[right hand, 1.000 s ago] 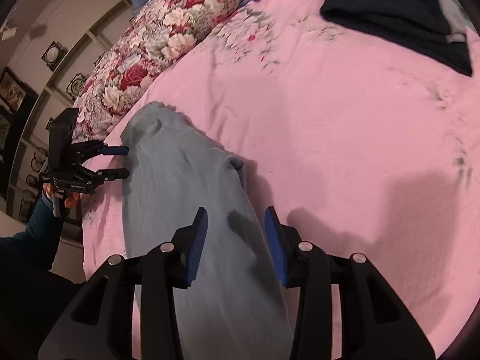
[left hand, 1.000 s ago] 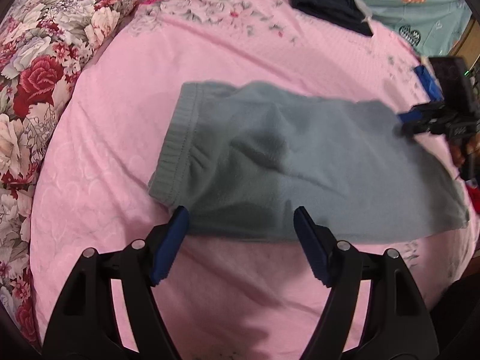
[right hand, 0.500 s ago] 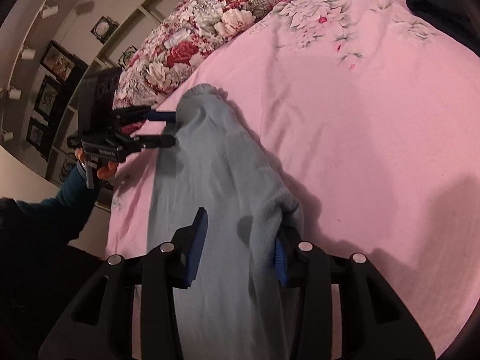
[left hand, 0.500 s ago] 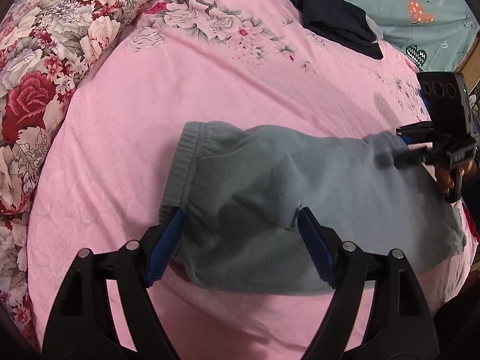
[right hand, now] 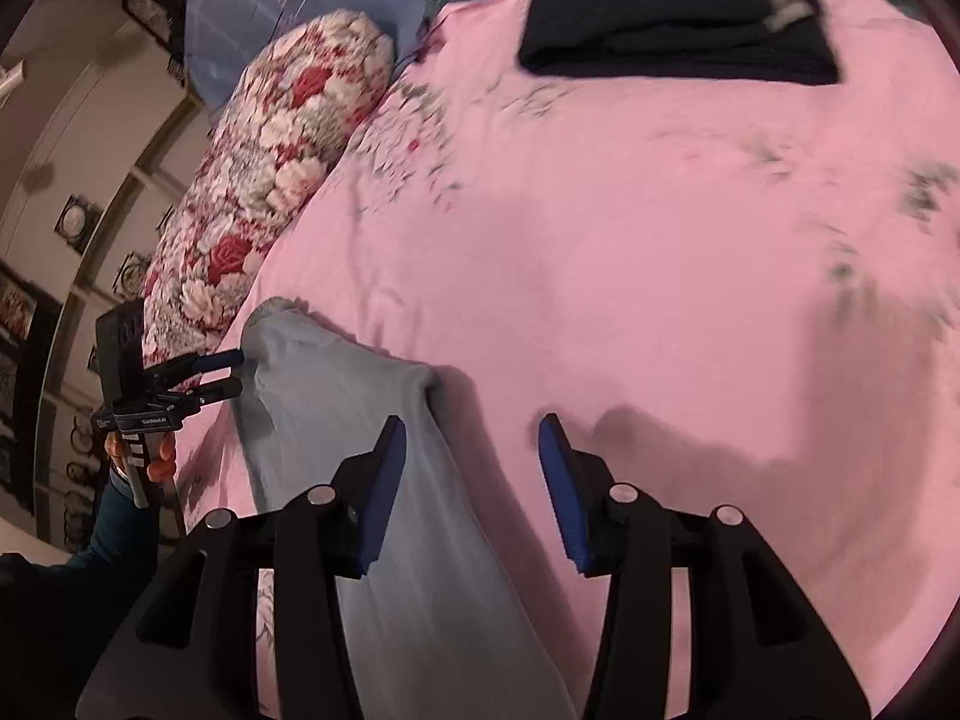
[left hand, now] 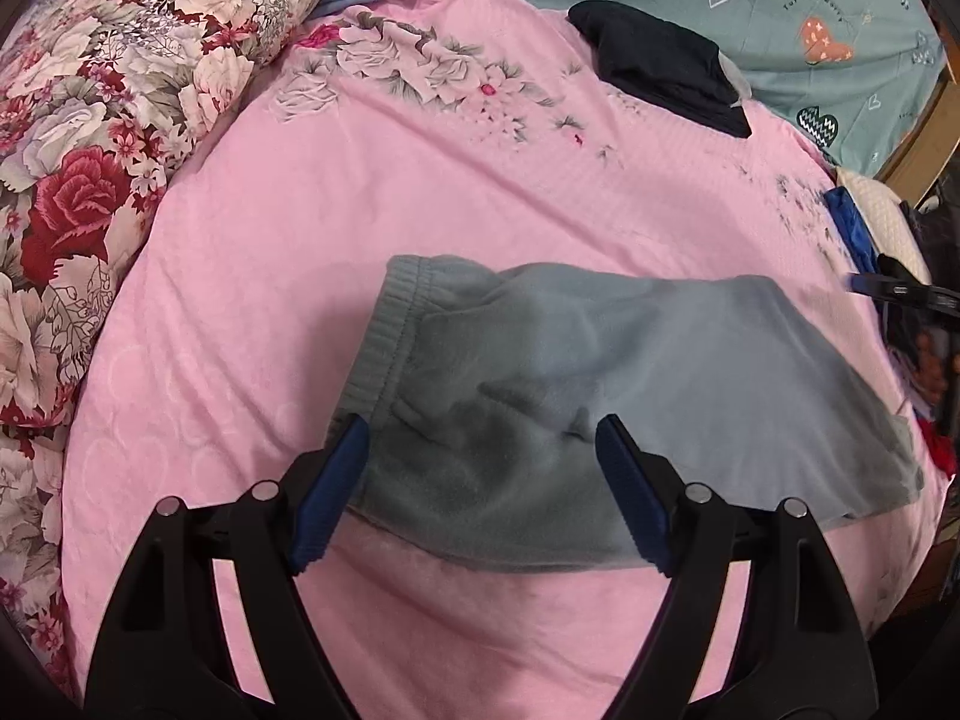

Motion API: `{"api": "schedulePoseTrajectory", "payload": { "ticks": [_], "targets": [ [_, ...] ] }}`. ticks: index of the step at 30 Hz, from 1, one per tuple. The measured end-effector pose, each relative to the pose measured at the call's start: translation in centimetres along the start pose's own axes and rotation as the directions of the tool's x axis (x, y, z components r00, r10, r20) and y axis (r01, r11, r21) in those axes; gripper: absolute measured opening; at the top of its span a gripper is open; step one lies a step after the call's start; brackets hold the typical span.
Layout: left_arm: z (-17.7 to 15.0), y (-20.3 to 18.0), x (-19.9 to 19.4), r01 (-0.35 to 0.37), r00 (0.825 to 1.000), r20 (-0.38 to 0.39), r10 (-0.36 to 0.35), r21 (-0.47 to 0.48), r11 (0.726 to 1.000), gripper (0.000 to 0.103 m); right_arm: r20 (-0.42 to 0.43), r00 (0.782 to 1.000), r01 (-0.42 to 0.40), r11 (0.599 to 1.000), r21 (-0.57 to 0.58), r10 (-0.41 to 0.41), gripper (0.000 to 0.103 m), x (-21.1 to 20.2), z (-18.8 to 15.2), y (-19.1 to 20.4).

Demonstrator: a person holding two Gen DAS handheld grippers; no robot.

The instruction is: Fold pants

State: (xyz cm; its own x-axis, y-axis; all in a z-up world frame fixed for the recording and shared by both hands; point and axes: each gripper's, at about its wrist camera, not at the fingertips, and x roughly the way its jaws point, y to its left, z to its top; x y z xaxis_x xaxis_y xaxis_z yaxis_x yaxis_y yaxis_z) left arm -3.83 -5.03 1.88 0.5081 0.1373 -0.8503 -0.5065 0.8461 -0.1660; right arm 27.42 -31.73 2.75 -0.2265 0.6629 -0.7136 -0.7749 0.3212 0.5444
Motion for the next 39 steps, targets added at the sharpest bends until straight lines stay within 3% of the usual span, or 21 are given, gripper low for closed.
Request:
{"api": "schedulePoseTrajectory", "payload": {
  "ticks": [3,6,8,11,14,18,21,24,27,30,32,36,39],
  "targets": [
    [-0.5,0.0,0.6,-0.036,0.999,0.002,0.036,0.024,0.999,0.080,0.121,0.985,0.110,0.985,0.131,-0.126,0.053,-8.3,-4.3,-3.0],
    [-0.3,-0.3,-0.2,-0.016,1.000,0.011,0.015,0.014,1.000,0.080,0.194,0.945,0.190,0.928,0.322,-0.261,0.054,-15.9,-12.2,-5.1],
    [-0.3,-0.5,-1.1,0.003,1.000,0.029,-0.003,0.008,1.000,0.080,0.183,0.928,0.216,0.867,0.448,-0.325,0.054,-19.2,-18.2,-6.1],
    [-0.3,-1.2,-2.0,0.020,0.999,0.041,-0.020,0.004,1.000,0.080,0.176,0.919,0.196,0.797,0.571,-0.352,0.054,-21.6,-25.3,-6.4],
    [-0.7,-2.4,-2.5,0.035,0.999,0.041,-0.035,0.017,0.999,0.080,0.186,0.928,0.143,0.769,0.624,-0.324,0.054,-21.8,-29.4,-5.8],
    [-1.4,-4.0,-3.1,0.040,0.998,0.046,-0.043,0.061,0.997,0.080,0.152,0.948,0.107,0.734,0.671,-0.278,0.054,-20.6,-31.3,-5.8],
    [-1.8,-4.7,-3.4,0.041,0.998,0.051,-0.046,0.080,0.996,0.081,0.118,0.950,0.141,0.734,0.664,-0.289,0.053,-20.2,-31.3,-5.0],
    [-1.8,-4.8,-3.4,0.053,0.997,0.056,-0.058,0.081,0.995,0.082,0.117,0.963,0.101,0.724,0.682,-0.244,0.053,-19.9,-31.2,-4.9],
    [-1.6,-4.7,-3.0,0.069,0.997,0.043,-0.072,0.067,0.995,0.082,0.142,0.962,0.075,0.726,0.683,-0.233,0.052,-19.4,-30.9,-5.2],
    [-1.8,-4.8,-2.9,0.071,0.996,0.043,-0.075,0.080,0.994,0.082,0.149,0.960,0.064,0.706,0.705,-0.236,0.031,-19.3,-31.1,-5.8],
    [-1.9,-4.6,-3.0,0.078,0.995,0.049,-0.082,0.082,0.994,0.082,0.150,0.956,0.067,0.689,0.722,-0.251,0.008,-19.3,-31.9,-6.1],
    [-1.9,-3.9,-3.3,0.098,0.993,0.054,-0.101,0.064,0.993,0.082,0.207,0.935,0.048,0.680,0.732,-0.289,0.005,-19.6,-32.5,-5.8],
    [-2.2,-3.5,-4.4,0.108,0.991,0.078,-0.113,0.065,0.992,0.082,0.263,0.912,0.048,0.719,0.693,-0.315,0.004,-20.5,-30.6,-4.2]
  ]
}}
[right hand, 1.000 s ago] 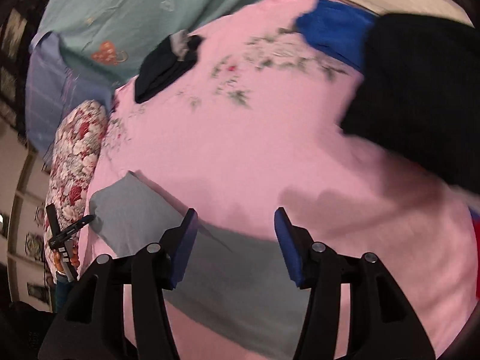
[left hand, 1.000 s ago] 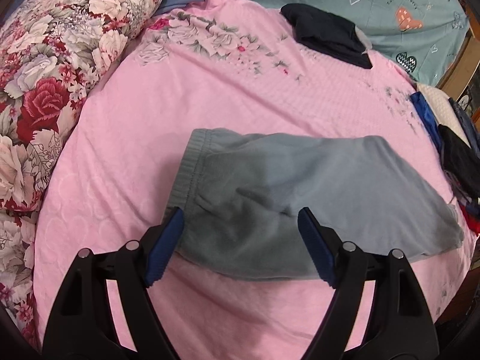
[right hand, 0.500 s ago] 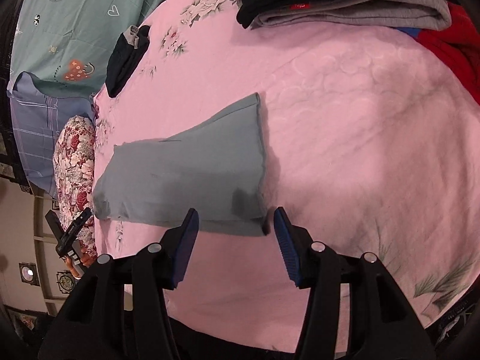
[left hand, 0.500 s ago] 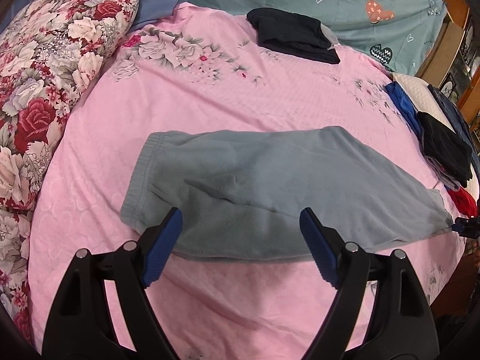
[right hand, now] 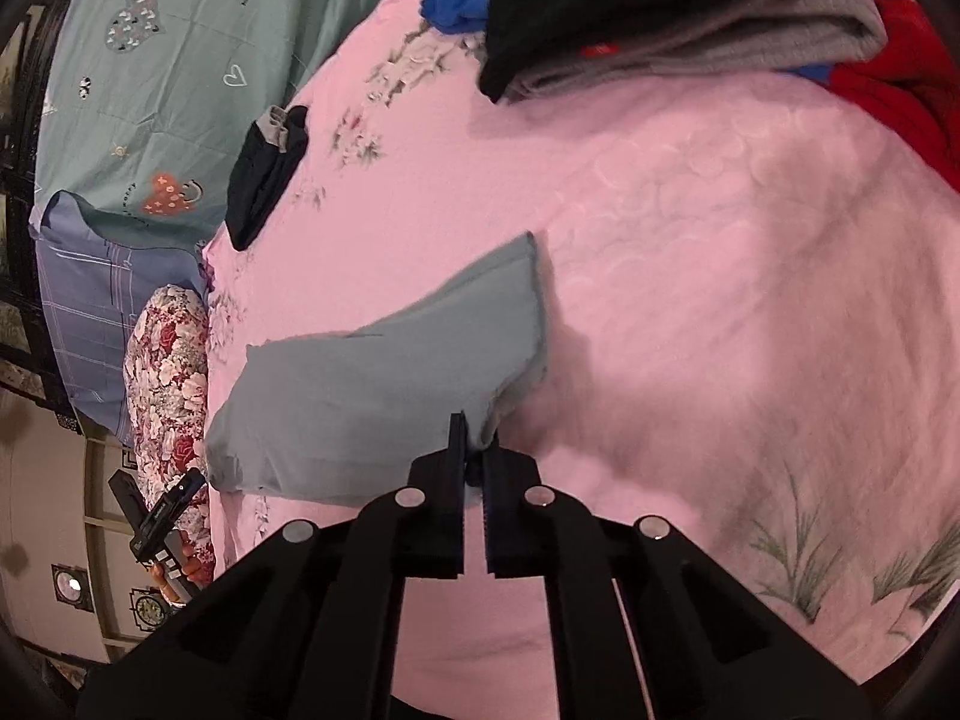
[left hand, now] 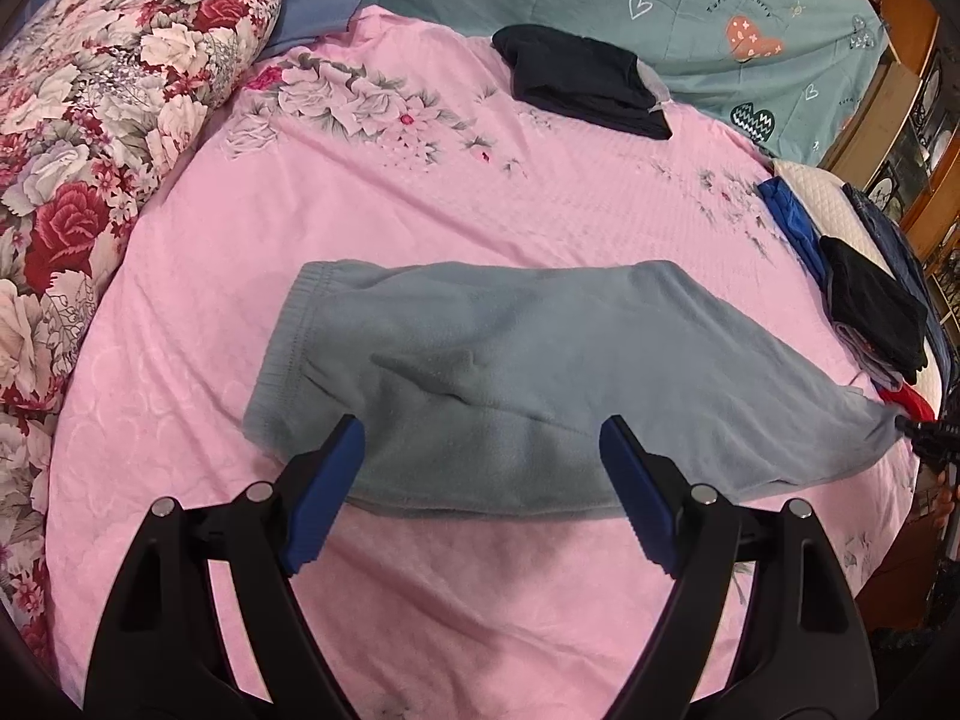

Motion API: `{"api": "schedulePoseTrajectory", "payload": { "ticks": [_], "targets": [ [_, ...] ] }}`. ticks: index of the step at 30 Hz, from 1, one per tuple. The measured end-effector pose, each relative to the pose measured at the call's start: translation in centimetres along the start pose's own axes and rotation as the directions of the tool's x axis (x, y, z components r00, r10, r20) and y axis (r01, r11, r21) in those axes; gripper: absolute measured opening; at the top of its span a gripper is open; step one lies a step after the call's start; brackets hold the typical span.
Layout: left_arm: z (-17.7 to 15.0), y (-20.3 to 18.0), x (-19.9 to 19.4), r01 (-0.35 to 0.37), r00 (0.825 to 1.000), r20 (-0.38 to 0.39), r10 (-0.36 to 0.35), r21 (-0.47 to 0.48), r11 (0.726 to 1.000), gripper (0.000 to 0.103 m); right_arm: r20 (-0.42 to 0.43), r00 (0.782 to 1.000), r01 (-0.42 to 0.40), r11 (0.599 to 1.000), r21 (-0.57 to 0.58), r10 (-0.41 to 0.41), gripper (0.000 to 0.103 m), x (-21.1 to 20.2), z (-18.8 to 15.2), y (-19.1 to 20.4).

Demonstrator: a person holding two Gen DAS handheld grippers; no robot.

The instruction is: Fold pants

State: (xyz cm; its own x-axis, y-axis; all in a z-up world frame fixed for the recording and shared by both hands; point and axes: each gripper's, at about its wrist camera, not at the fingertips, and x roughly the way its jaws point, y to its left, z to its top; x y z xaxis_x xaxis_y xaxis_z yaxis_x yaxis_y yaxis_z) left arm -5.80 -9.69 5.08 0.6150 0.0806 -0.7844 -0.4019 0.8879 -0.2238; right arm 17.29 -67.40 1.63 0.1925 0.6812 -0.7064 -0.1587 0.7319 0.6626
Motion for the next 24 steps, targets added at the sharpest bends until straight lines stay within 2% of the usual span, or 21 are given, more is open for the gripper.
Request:
{"api": "schedulePoseTrajectory", "payload": {
  "ticks": [3,6,9,12,15,17,19,20,21,22,23,24],
  "targets": [
    [-0.6,0.6,-1.6,0.015,0.999,0.038,-0.015,-0.006,1.000,0.083,0.027,0.999,-0.021,0.994,-0.110,0.024,0.004,0.0,1.0,4.4],
    [-1.2,1.5,-2.9,0.018,0.997,0.069,-0.017,-0.027,0.999,0.084,-0.005,0.998,-0.069,0.972,-0.225,0.070,0.004,2.0,1.6,9.8],
    [-2.1,2.8,-3.8,0.032,0.996,0.089,-0.027,-0.062,0.998,0.085,-0.092,0.989,-0.139,0.930,-0.341,0.114,0.004,6.0,1.5,15.7],
    [-2.9,3.9,-4.0,0.045,0.995,0.093,-0.035,-0.105,0.994,0.085,-0.213,0.968,-0.219,0.874,-0.434,0.137,0.004,11.4,0.1,21.3],
    [-3.5,4.7,-3.7,0.065,0.995,0.085,-0.053,-0.145,0.987,0.085,-0.325,0.939,-0.269,0.826,-0.495,0.111,0.004,17.0,-2.3,25.4],
    [-3.8,5.1,-3.6,0.085,0.994,0.087,-0.071,-0.174,0.981,0.085,-0.355,0.935,-0.233,0.788,-0.570,0.020,0.004,20.7,-4.7,27.3],
    [-4.0,5.4,-3.7,0.117,0.990,0.097,-0.099,-0.205,0.972,0.085,-0.406,0.911,-0.207,0.770,-0.604,-0.074,0.013,23.8,-6.3,28.3],
    [-4.1,5.6,-3.7,0.141,0.987,0.102,-0.121,-0.224,0.964,0.085,-0.439,0.895,-0.213,0.782,-0.587,-0.086,0.024,24.5,-6.6,28.5],
    [-4.1,5.8,-3.7,0.161,0.985,0.103,-0.140,-0.243,0.957,0.085,-0.461,0.885,-0.233,0.794,-0.561,-0.066,0.027,24.6,-6.6,28.4],
    [-4.1,6.0,-3.6,0.181,0.982,0.101,-0.160,-0.265,0.947,0.085,-0.464,0.885,-0.258,0.797,-0.546,-0.031,0.032,24.2,-6.7,28.3],
    [-4.1,6.3,-3.3,0.198,0.980,0.093,-0.178,-0.290,0.936,0.085,-0.458,0.888,-0.303,0.792,-0.531,0.032,0.045,23.5,-6.6,28.6],
    [-4.1,6.5,-2.9,0.206,0.978,0.077,-0.192,-0.321,0.924,0.085,-0.457,0.885,-0.344,0.786,-0.515,0.087,0.050,22.8,-6.5,28.7]
  ]
}}
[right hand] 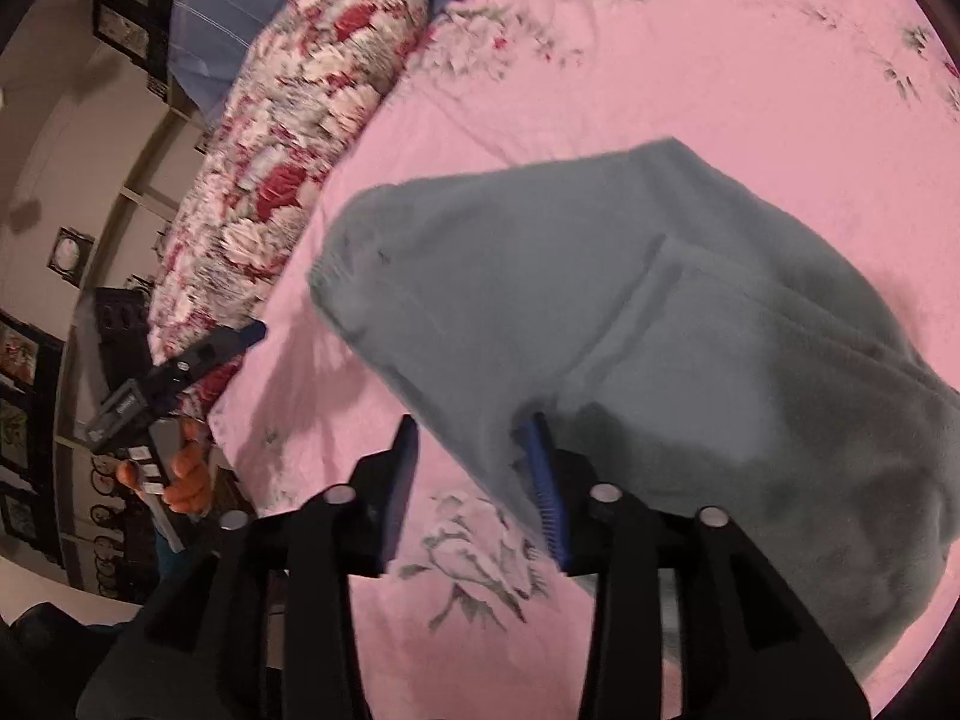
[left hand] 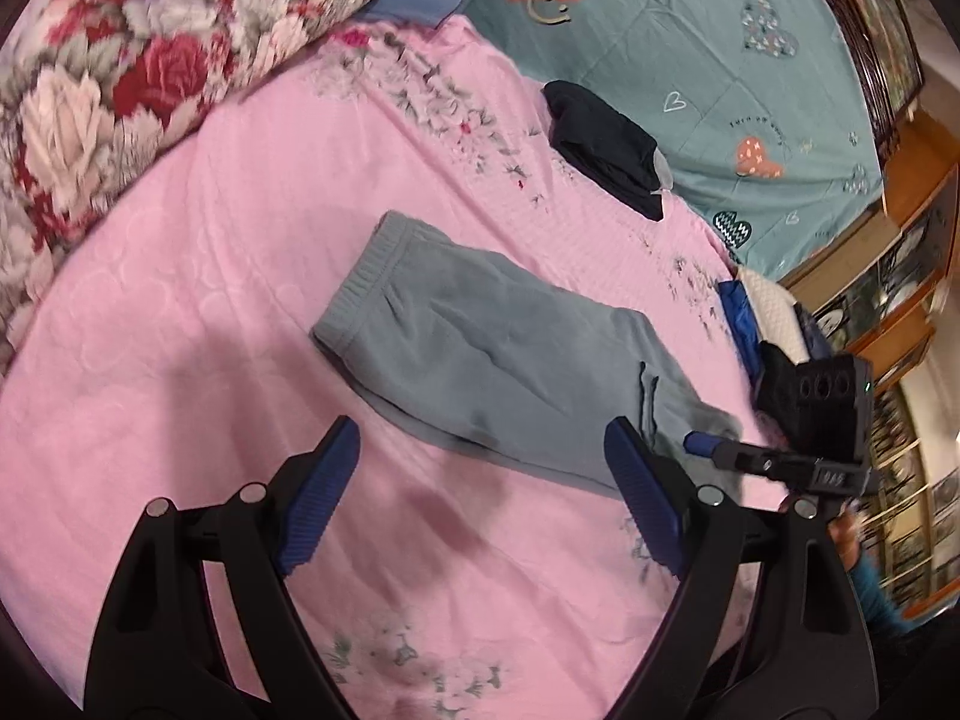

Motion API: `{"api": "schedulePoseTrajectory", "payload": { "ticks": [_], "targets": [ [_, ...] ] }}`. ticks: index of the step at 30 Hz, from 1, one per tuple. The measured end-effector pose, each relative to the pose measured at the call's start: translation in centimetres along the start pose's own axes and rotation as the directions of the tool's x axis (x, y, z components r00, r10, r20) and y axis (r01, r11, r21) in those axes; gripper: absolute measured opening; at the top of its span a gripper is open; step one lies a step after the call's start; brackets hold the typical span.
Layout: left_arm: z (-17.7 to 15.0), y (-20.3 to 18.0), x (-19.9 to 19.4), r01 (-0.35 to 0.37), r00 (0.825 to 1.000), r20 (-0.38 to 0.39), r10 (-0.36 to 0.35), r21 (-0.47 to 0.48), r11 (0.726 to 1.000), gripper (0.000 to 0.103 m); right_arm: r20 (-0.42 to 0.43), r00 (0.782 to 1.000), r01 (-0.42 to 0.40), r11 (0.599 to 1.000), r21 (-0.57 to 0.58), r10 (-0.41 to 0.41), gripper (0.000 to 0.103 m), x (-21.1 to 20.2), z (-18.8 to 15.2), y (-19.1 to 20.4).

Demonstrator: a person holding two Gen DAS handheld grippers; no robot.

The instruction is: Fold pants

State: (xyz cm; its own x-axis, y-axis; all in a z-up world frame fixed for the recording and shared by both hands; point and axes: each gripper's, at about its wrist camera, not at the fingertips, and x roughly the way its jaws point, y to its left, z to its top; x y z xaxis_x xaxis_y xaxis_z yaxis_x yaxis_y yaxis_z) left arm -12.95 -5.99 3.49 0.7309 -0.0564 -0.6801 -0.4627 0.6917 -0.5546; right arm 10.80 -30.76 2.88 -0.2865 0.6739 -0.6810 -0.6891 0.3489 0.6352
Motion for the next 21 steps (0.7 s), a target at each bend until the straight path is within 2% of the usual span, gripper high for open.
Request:
{"api": "schedulePoseTrajectory", "payload": {
  "ticks": [1,2,4,5,7,9,14,21],
  "targets": [
    [0.1,0.4,0.5,0.001,1.000,-0.024,-0.002,-0.040,0.999,0.085,0.019,0.999,-0.032,0.999,-0.006,0.032,0.053,-0.3,-0.2,0.1],
    [0.2,0.8,1.0,-0.001,0.999,-0.043,-0.002,-0.076,0.997,0.085,0.015,1.000,-0.016,1.000,-0.008,0.016,0.053,-0.3,-0.3,0.1],
    [0.4,2.2,2.1,-0.005,0.997,-0.079,-0.009,-0.177,0.984,0.085,-0.008,0.998,0.066,0.998,0.007,-0.066,0.053,0.5,-0.6,-0.8],
    [0.4,3.0,2.5,0.004,0.996,-0.085,-0.024,-0.228,0.974,0.085,-0.011,0.998,0.065,0.997,0.030,-0.065,0.053,0.6,-0.9,-1.4],
    [0.6,4.4,3.2,0.039,0.994,-0.080,-0.067,-0.317,0.948,0.085,0.013,1.000,-0.014,0.997,0.075,0.013,0.053,0.0,-1.5,-2.3],
    [1.0,5.1,3.5,0.054,0.995,-0.061,-0.081,-0.362,0.931,0.085,0.055,0.997,-0.067,0.995,0.077,0.063,0.053,-0.9,-1.9,-2.2],
    [2.6,5.4,3.5,0.046,0.998,-0.015,-0.056,-0.376,0.925,0.085,0.114,0.987,-0.117,0.991,0.062,0.110,0.054,-3.2,-2.5,-2.3],
    [3.5,4.8,3.9,0.117,0.992,0.006,-0.124,-0.383,0.916,0.085,0.100,0.988,-0.127,0.983,0.134,0.114,0.055,-2.1,-3.5,-4.3]
  ]
}}
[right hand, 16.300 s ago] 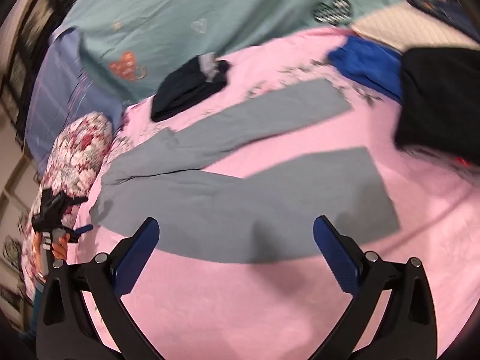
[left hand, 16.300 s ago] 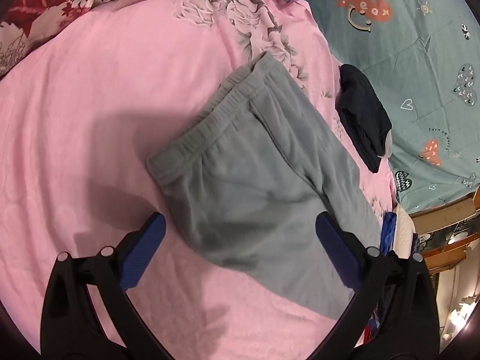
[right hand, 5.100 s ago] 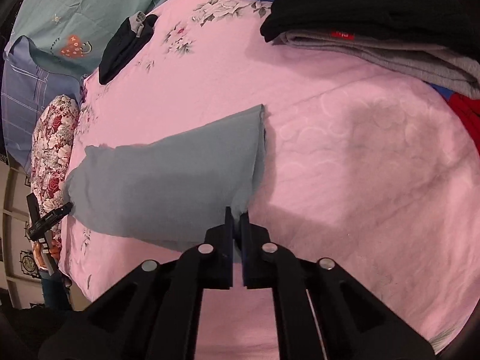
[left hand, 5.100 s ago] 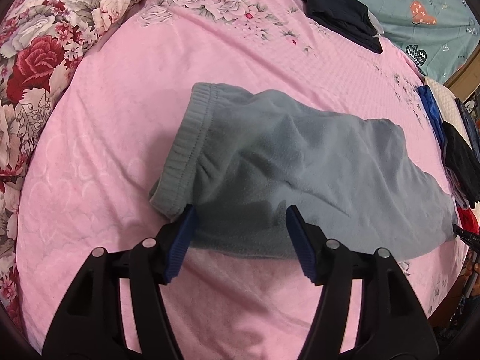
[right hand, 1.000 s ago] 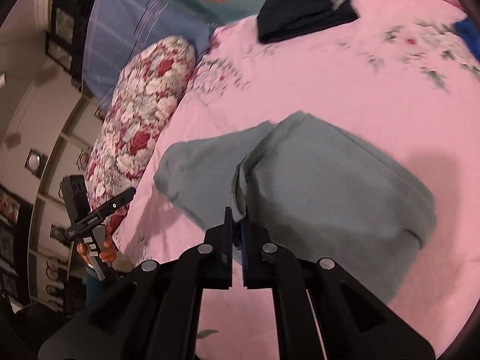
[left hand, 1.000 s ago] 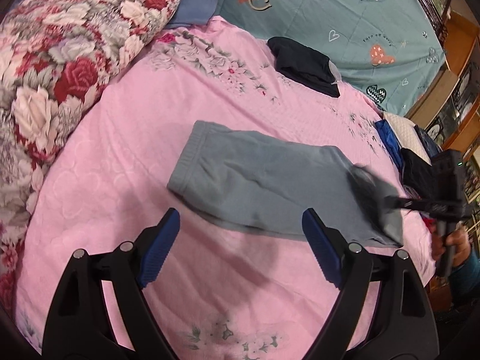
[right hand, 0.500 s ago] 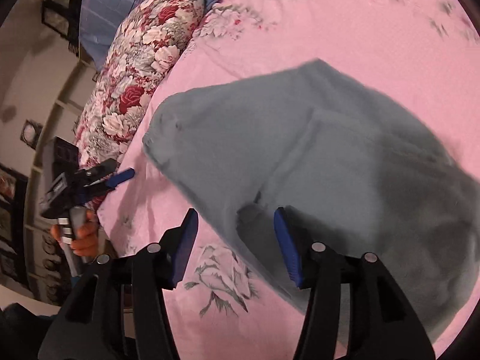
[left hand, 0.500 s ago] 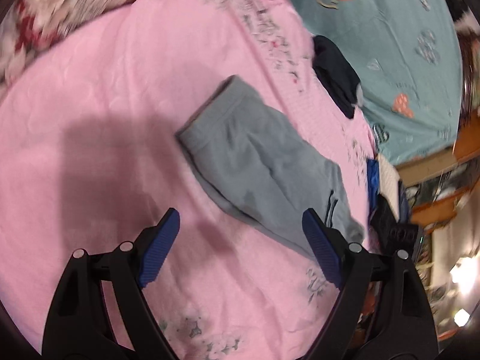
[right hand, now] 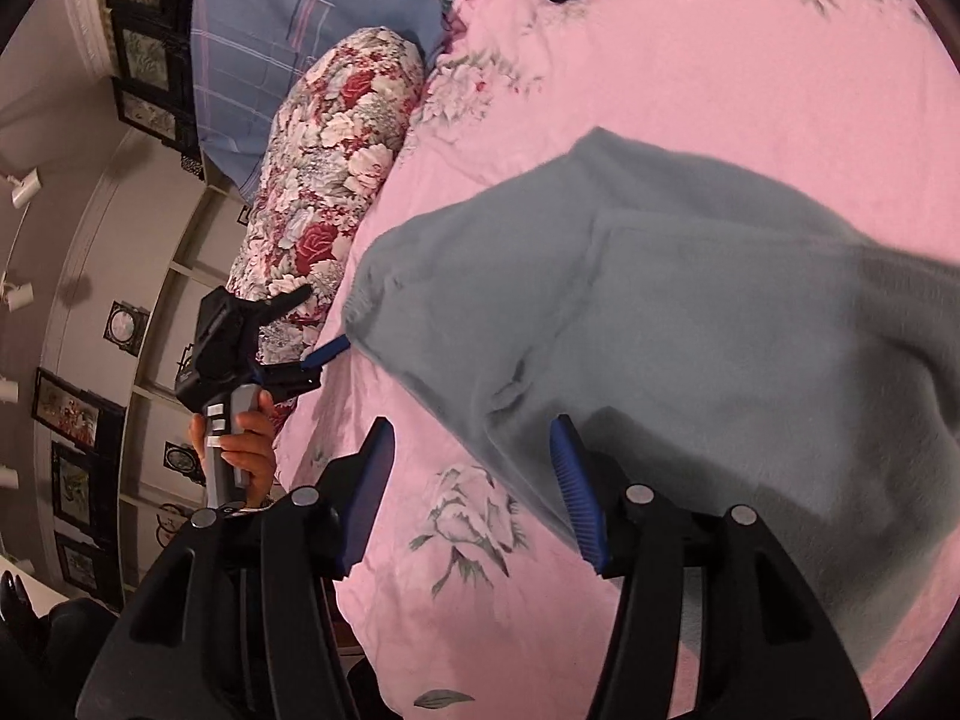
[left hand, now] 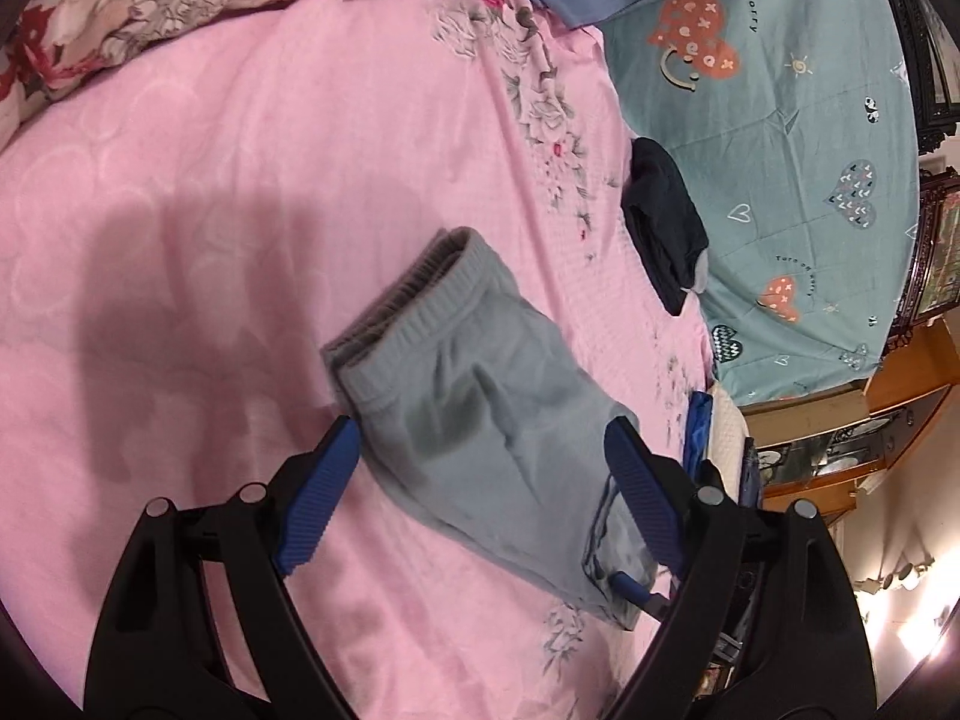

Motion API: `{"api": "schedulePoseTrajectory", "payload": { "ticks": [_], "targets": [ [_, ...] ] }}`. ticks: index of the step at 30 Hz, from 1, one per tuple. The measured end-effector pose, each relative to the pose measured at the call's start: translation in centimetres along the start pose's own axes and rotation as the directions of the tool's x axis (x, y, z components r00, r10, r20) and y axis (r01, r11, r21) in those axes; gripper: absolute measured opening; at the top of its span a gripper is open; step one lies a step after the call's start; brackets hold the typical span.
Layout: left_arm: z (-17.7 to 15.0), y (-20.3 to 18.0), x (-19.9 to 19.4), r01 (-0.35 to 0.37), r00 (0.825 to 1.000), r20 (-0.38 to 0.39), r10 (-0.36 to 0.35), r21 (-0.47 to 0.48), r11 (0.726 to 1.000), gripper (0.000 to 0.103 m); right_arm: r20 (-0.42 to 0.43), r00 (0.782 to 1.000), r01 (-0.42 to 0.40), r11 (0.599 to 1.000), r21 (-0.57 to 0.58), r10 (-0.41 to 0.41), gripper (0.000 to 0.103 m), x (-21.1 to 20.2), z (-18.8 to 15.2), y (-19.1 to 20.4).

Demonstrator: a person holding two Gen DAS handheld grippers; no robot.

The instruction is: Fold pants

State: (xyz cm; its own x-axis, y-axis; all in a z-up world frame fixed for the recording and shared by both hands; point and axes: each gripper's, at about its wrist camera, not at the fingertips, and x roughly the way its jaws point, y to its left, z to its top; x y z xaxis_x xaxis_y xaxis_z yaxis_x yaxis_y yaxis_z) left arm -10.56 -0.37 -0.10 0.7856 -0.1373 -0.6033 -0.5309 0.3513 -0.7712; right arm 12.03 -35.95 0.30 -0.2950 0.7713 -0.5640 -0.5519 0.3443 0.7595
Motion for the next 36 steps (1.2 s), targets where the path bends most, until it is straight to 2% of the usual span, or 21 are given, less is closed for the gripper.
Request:
{"api": "schedulePoseTrajectory", "payload": {
  "ticks": [3,5,16,22,25,26,27,28,29,31,36],
  "targets": [
    [-0.2,0.2,0.6,-0.017,1.000,-0.027,0.017,-0.011,1.000,0.085,-0.007,1.000,-0.005,1.000,0.015,0.005,0.055,0.4,-0.3,-0.5],
    [-0.2,0.6,1.2,-0.078,0.996,-0.044,0.077,-0.030,0.997,0.085,-0.006,1.000,-0.008,1.000,0.013,0.008,0.055,0.4,-0.4,-0.6],
    [0.8,0.4,2.2,-0.091,0.996,-0.029,0.090,-0.036,0.995,0.086,0.015,0.999,-0.036,0.998,0.043,0.036,0.055,-0.1,-0.8,-1.0],
    [0.9,0.6,2.3,-0.065,0.998,-0.009,0.064,-0.028,0.998,0.089,0.037,0.999,-0.039,0.998,0.053,0.037,0.055,-1.5,-1.0,-1.5],
    [0.6,0.5,2.1,-0.070,0.997,0.010,0.070,-0.008,0.998,0.086,0.057,0.998,-0.037,0.997,0.063,0.033,0.055,-2.2,-1.0,-1.9],
    [0.4,0.3,2.1,-0.092,0.995,0.022,0.092,0.009,0.996,0.079,0.062,0.998,-0.035,0.997,0.067,0.031,0.055,-2.5,-1.1,-2.0],
    [0.3,0.1,2.2,-0.114,0.993,0.031,0.113,0.030,0.993,0.055,0.069,0.997,-0.034,0.997,0.073,0.029,0.055,-2.8,-1.2,-2.2],
    [0.2,-0.1,2.4,-0.118,0.993,0.022,0.117,0.054,0.991,0.036,0.075,0.997,-0.035,0.996,0.077,0.029,0.055,-3.0,-1.2,-2.3],
    [0.2,0.1,2.7,-0.099,0.995,0.001,0.099,0.053,0.994,0.006,0.081,0.996,-0.033,0.996,0.081,0.027,0.055,-3.2,-1.2,-2.4],
    [0.2,0.4,2.9,-0.091,0.996,0.003,0.091,0.036,0.995,0.008,0.093,0.995,-0.032,0.996,0.081,0.024,0.055,-3.7,-1.3,-2.4],
    [-0.2,-1.6,2.4,-0.114,0.992,0.063,0.109,0.096,0.989,0.007,0.135,0.991,-0.034,0.996,0.081,0.022,0.055,-5.8,-1.6,-2.6]
  ]
}}
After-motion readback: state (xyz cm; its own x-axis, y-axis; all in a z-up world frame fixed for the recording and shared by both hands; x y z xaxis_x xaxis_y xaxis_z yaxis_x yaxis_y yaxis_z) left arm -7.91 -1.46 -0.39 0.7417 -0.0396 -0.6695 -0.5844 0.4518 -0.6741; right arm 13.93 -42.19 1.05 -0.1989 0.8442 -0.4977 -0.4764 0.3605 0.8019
